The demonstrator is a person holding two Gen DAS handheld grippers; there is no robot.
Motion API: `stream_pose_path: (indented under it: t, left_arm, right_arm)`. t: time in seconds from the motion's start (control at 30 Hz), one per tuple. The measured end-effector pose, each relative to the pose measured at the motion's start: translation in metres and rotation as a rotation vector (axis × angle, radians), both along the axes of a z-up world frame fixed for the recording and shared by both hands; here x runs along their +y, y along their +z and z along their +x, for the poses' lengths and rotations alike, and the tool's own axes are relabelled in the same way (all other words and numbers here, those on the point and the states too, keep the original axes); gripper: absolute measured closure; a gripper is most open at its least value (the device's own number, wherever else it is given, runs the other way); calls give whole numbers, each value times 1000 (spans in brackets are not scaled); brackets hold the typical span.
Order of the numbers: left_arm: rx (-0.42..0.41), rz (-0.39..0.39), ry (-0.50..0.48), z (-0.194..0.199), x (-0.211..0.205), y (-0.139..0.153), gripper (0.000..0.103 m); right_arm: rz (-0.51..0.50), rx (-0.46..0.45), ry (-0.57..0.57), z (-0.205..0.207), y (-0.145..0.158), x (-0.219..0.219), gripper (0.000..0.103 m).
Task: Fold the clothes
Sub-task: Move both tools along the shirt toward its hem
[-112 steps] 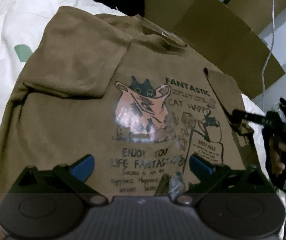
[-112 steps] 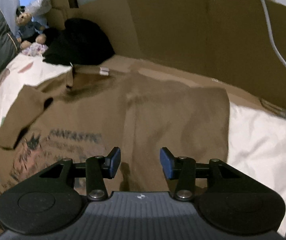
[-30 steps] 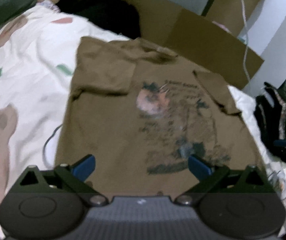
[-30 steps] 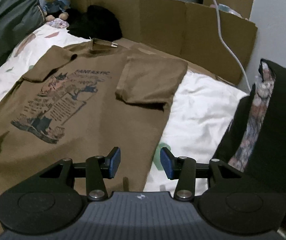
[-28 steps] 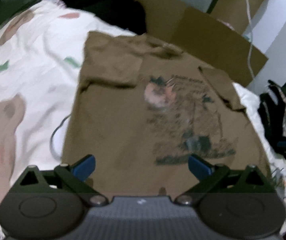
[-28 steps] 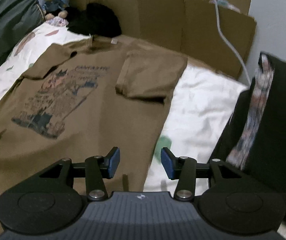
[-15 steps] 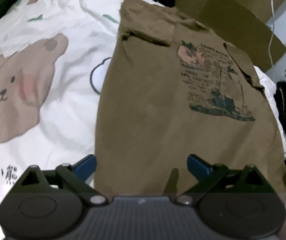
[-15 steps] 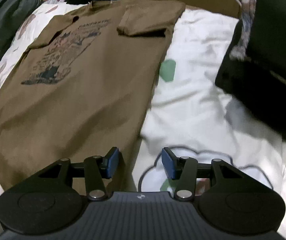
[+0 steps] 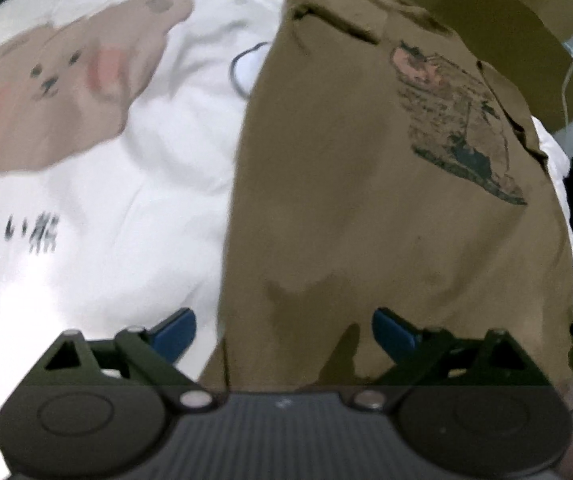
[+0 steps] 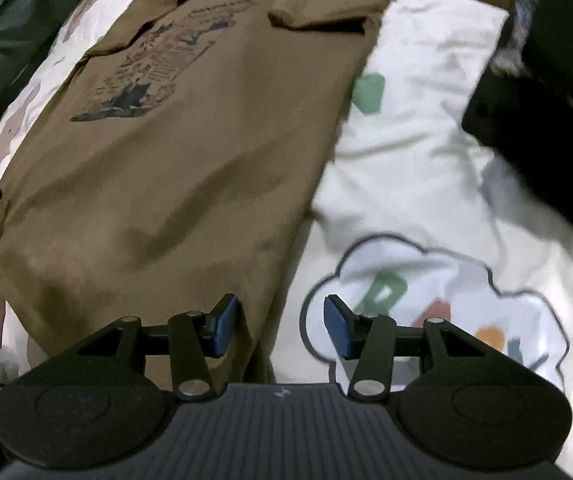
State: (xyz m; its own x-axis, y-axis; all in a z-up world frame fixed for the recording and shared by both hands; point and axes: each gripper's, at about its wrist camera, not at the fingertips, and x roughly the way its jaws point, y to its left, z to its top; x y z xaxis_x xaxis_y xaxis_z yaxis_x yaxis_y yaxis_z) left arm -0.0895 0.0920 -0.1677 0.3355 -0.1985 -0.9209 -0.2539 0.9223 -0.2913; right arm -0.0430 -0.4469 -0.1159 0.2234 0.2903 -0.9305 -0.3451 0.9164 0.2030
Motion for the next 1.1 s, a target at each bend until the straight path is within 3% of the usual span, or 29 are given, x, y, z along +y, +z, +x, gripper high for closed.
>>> stream_pose_path:
  t: [0.63,1.1]
  left_arm:
    - [34,-57,47,-30,9,1,12]
    - [21,-185,99,-48,26,5,18]
  right_arm:
    - [26,15,-10,-4,-4,-5,51]
    - [105,98,40,-16,-4,-7,52]
